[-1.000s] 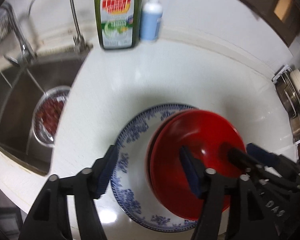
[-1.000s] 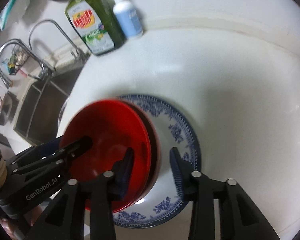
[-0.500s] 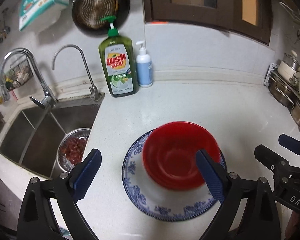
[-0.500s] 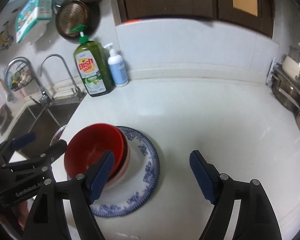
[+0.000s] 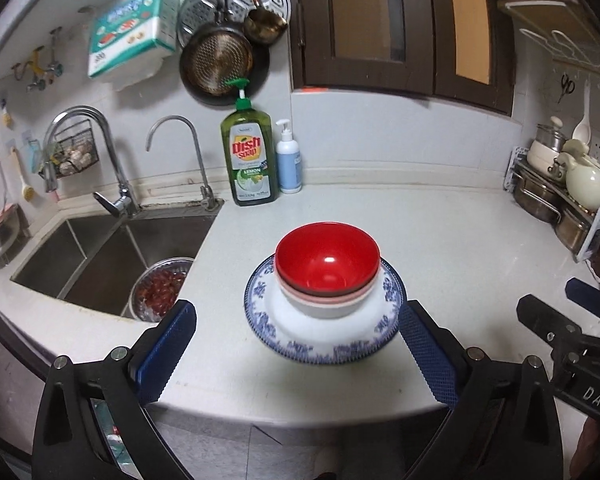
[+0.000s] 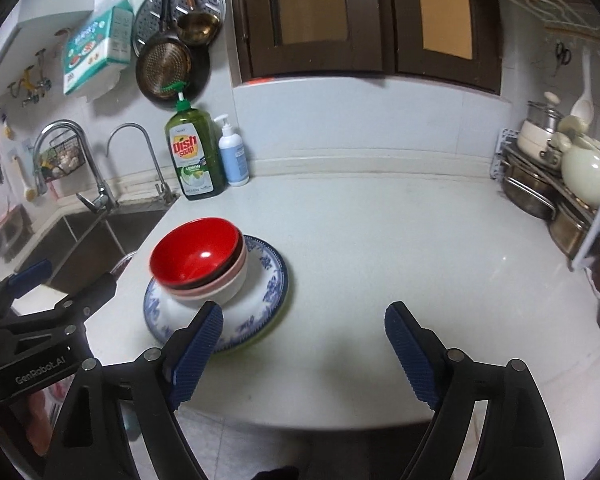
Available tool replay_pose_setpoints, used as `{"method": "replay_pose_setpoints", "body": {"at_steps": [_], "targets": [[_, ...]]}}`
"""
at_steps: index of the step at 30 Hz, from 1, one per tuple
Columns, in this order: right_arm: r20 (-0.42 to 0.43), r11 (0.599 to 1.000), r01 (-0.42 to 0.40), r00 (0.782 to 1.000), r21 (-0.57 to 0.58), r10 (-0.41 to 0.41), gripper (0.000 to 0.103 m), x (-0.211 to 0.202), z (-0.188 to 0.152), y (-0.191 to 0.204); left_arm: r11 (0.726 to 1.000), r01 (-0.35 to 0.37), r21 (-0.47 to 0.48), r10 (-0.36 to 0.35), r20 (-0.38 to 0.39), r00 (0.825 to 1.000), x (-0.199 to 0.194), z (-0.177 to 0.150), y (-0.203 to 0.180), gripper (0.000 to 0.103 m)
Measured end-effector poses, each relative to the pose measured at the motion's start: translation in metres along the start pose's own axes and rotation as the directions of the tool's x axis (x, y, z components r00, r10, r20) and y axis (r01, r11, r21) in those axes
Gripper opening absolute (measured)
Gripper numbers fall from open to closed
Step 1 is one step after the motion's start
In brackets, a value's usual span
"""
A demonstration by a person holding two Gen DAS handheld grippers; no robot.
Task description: Organize plates and bowls
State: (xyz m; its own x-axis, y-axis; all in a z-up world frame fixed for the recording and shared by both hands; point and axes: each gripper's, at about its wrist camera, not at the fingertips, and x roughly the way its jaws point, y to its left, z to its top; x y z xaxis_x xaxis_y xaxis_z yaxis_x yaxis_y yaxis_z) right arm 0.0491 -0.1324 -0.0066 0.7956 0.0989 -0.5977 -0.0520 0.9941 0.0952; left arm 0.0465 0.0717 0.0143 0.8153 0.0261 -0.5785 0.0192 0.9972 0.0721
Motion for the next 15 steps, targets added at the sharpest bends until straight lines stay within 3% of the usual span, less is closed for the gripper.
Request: {"method": "replay_pose_setpoints", "body": {"at_steps": [15], "targets": [[0.077, 1.0, 0.002, 0.997, 0.029, -0.004, 0.086, -0.084, -0.044, 0.0, 0.999, 0.036, -0.001, -0.036, 0.041, 0.999, -0.07, -0.025, 0.002, 0.103]]}}
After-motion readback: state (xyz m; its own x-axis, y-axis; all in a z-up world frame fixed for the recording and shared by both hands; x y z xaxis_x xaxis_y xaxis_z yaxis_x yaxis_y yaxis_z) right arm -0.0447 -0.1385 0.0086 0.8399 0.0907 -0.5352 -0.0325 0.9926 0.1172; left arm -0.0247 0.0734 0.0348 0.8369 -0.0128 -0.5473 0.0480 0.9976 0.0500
